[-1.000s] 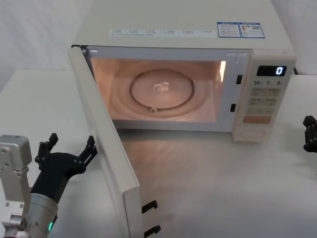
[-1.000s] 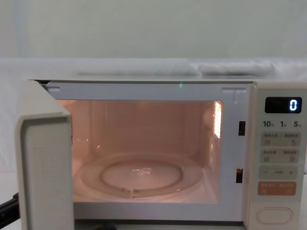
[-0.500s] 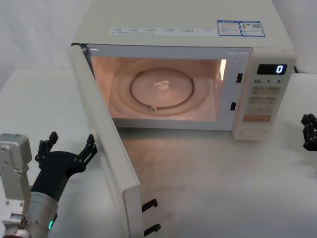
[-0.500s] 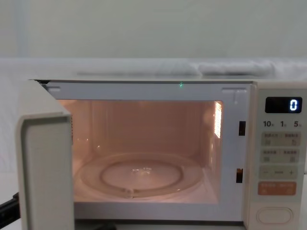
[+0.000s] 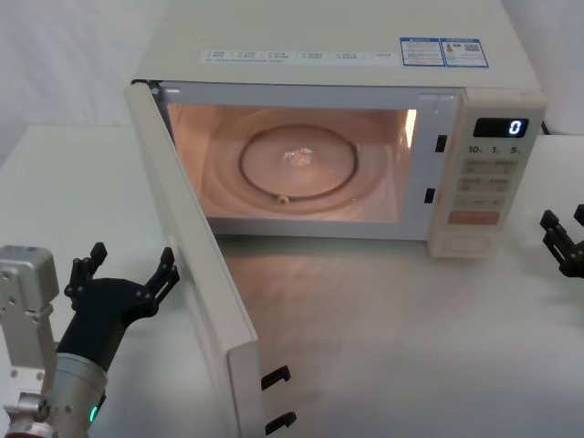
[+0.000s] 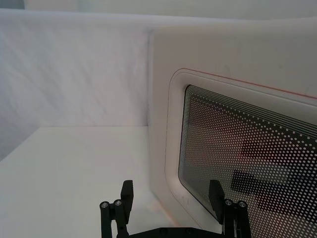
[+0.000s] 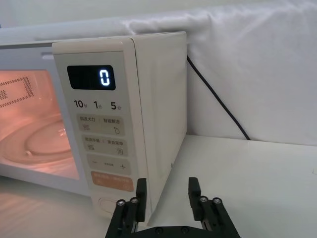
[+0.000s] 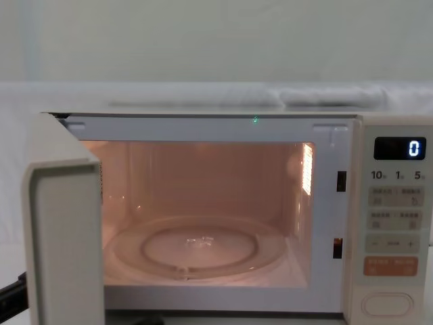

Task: Press the button to open the microwave door with one hand; close the microwave door with the other hand.

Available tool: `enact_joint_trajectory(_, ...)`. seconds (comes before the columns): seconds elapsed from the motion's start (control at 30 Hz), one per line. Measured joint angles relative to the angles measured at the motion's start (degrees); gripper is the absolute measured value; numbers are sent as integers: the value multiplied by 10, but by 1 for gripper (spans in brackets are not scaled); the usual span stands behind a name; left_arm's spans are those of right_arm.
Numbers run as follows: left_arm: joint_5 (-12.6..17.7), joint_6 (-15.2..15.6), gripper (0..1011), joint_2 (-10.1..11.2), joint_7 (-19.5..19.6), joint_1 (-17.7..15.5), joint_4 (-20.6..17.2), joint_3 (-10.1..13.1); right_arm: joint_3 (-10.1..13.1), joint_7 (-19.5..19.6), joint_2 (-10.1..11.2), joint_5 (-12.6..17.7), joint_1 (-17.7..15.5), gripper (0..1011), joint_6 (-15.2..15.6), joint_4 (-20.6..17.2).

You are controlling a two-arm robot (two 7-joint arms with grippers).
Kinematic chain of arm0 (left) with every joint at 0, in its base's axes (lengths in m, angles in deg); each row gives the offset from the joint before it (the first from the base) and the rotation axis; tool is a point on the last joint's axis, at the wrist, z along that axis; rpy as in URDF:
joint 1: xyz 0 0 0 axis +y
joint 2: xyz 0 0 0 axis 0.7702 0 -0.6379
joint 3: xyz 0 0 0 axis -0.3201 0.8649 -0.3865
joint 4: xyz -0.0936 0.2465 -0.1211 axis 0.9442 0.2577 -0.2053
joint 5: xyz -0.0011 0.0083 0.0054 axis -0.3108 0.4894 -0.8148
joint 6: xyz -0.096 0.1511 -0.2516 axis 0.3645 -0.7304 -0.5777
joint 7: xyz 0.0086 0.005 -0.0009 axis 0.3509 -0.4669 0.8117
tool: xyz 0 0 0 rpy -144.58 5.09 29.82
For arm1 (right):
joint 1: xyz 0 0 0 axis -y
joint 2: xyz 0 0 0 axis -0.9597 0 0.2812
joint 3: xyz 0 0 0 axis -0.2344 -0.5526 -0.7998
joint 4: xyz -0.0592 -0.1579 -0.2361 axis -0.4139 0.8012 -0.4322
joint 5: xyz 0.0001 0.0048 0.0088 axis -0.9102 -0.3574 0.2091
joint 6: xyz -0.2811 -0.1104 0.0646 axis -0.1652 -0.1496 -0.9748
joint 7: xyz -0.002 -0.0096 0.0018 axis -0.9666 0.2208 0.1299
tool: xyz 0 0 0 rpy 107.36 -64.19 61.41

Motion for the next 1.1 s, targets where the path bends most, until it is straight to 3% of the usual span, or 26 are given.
enact_joint_trajectory(0.33,0,0,1001,0,0,0,0,0,0,0,0,-1,0,834,0,-1)
enact_joint_trajectory(0.57,0,0,1001,0,0,0,0,0,0,1,-1,-1,-1,1002,0,-1)
enact_joint_trajectory(1.1,0,0,1001,0,0,0,0,0,0,1,-1,-1,0,1002,0,-1)
